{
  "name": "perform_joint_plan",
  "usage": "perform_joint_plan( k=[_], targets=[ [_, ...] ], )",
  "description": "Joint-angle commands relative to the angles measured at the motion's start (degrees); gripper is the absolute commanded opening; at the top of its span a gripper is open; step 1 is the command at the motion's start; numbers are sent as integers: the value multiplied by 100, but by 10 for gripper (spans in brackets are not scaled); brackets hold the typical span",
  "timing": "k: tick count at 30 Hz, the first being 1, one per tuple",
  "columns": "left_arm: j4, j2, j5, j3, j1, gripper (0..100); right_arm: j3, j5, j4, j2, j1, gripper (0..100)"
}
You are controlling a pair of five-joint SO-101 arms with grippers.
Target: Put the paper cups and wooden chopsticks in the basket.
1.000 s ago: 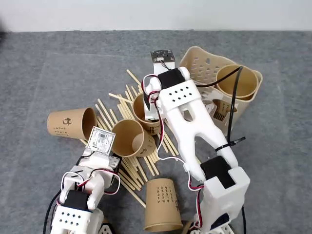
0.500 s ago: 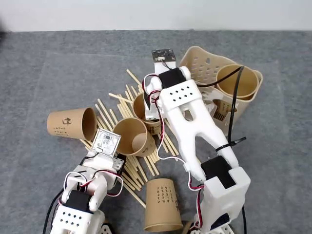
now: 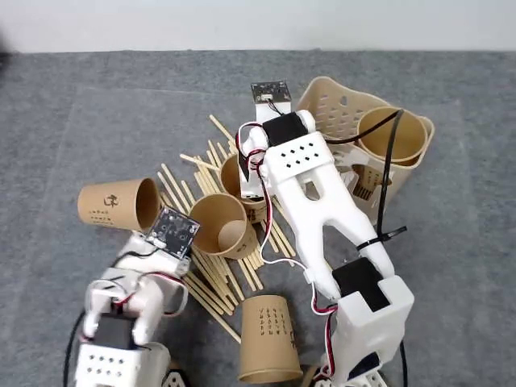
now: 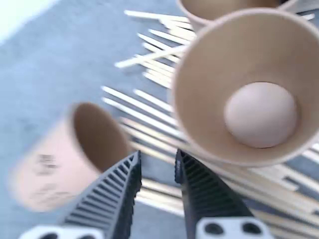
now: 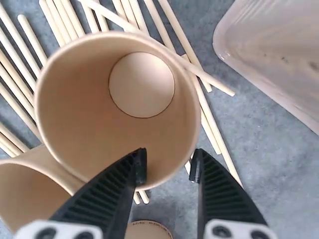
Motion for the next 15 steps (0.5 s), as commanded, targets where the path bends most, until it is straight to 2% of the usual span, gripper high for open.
perform_joint_plan(
  k=[1,6,15],
  targets=[
    [659,-53,-185,-1226,-299,111,-211,-26,-57,-66,57,153],
    [1081,-9,176,-1947,-404,112,-211,-26,-57,-66,40,153],
    [1354,35,211,-2009,-35,116,-211,-26,-66,-57,31,153]
  ],
)
